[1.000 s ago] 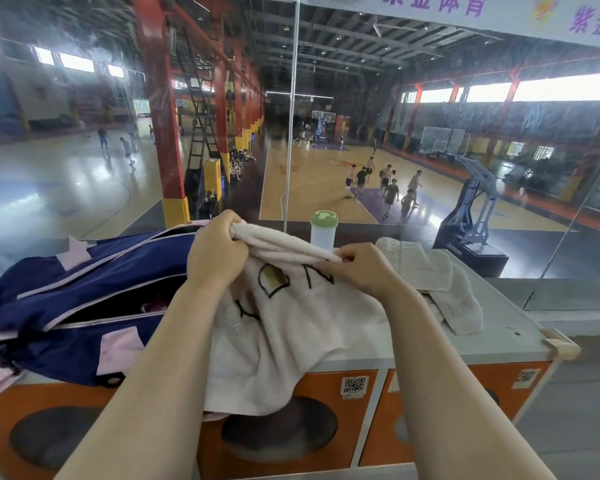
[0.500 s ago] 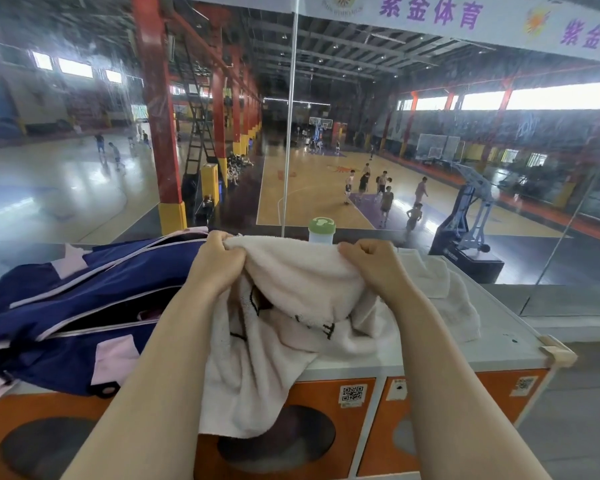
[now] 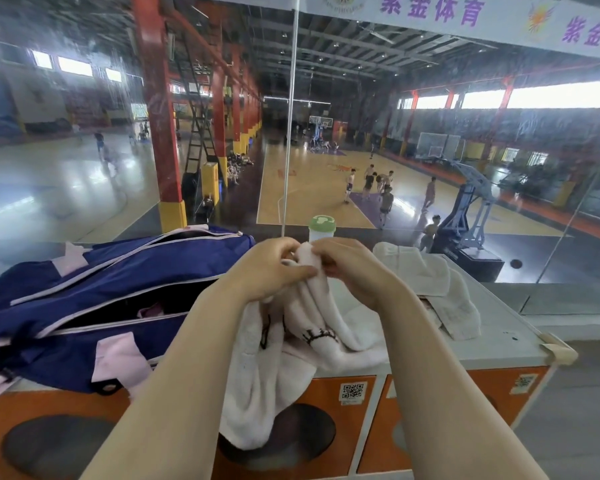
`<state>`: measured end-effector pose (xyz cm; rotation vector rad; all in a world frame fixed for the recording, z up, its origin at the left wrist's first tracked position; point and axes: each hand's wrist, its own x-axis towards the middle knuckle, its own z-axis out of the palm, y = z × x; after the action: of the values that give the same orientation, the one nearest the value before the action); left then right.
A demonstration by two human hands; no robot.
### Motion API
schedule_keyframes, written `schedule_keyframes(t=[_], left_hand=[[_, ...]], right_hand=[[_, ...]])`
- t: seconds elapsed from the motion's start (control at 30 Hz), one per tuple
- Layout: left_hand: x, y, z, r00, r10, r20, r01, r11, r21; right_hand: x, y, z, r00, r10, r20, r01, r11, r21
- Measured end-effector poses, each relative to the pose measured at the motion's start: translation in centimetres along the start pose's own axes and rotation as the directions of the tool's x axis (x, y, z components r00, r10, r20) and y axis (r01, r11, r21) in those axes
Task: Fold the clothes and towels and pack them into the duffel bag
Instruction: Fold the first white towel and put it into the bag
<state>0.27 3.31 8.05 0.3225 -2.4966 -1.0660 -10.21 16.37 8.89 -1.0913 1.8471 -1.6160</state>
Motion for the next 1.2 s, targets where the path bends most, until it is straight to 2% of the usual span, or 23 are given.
schedule_keyframes(t=[0.13, 0.3, 0.5, 0.7, 0.73, 0.8, 0.9, 0.97, 1.03, 1.07, 1.13, 1.17, 1.2], left_hand=[[-0.1, -1.0, -0.2, 1.000, 0.006, -0.002, -0.005, 0.993, 0.120], [0.0, -1.5, -1.2, 0.999, 0.022, -0.036, -0.023, 1.000, -0.011], [0.3, -2.6, -1.7, 0.961, -0.084, -0.265, 0.073, 0.996, -0.052], [0.3, -3.0, -1.6, 0.907, -0.140, -0.398, 0.140, 0.990, -0.028], [0.3, -2.9, -1.5, 0.904, -0.166, -0.394, 0.164, 0.986, -0.037], [0.5, -3.3, -1.3, 0.895, -0.252, -0.367, 0.236, 0.968, -0.089], [0.9, -3.9, -1.8, 0.848, -0.418, -0.327, 0.296, 0.883, -0.363], [1.0, -3.7, -2.3, 0.838, -0.466, -0.283, 0.270, 0.806, -0.527], [1.0, -3.2, -2.6, 0.840, -0.477, -0.258, 0.224, 0.739, -0.635], [1.1, -3.2, -2.8, 0.842, -0.486, -0.233, 0.201, 0.685, -0.700], [0.9, -2.8, -2.8, 0.884, -0.454, -0.115, 0.184, 0.562, -0.806], [0.7, -2.3, -2.6, 0.909, -0.409, -0.079, 0.185, 0.565, -0.804], [0.6, -2.1, -2.4, 0.926, -0.368, -0.080, 0.175, 0.608, -0.774]], right_hand=[[-0.2, 1.1, -1.0, 0.998, 0.057, 0.015, -0.050, 0.959, -0.281], [-0.3, 3.7, -2.1, 0.950, 0.299, 0.093, -0.198, 0.805, -0.560], [0.0, 5.5, -4.4, 0.973, 0.215, -0.088, -0.220, 0.732, -0.645], [-0.3, 6.2, -4.4, 0.960, 0.171, -0.219, -0.243, 0.901, -0.359], [-0.2, 5.8, -4.4, 0.953, 0.154, -0.262, -0.223, 0.940, -0.259], [0.0, 4.9, -4.5, 0.936, 0.181, -0.301, -0.174, 0.983, 0.051], [0.5, 3.6, -4.9, 0.931, 0.261, -0.254, -0.116, 0.874, 0.472], [0.6, 2.9, -5.1, 0.883, 0.324, -0.339, -0.066, 0.802, 0.594], [0.6, 2.4, -5.2, 0.819, 0.326, -0.472, -0.044, 0.856, 0.515], [0.7, 2.1, -5.0, 0.804, 0.272, -0.529, -0.057, 0.921, 0.386], [0.9, 1.6, -3.8, 0.843, 0.093, -0.530, -0.049, 0.994, 0.096], [0.9, 1.1, -2.8, 0.863, 0.023, -0.504, -0.035, 0.999, -0.014], [1.0, 0.6, -1.7, 0.878, -0.032, -0.477, -0.012, 0.996, -0.089]])
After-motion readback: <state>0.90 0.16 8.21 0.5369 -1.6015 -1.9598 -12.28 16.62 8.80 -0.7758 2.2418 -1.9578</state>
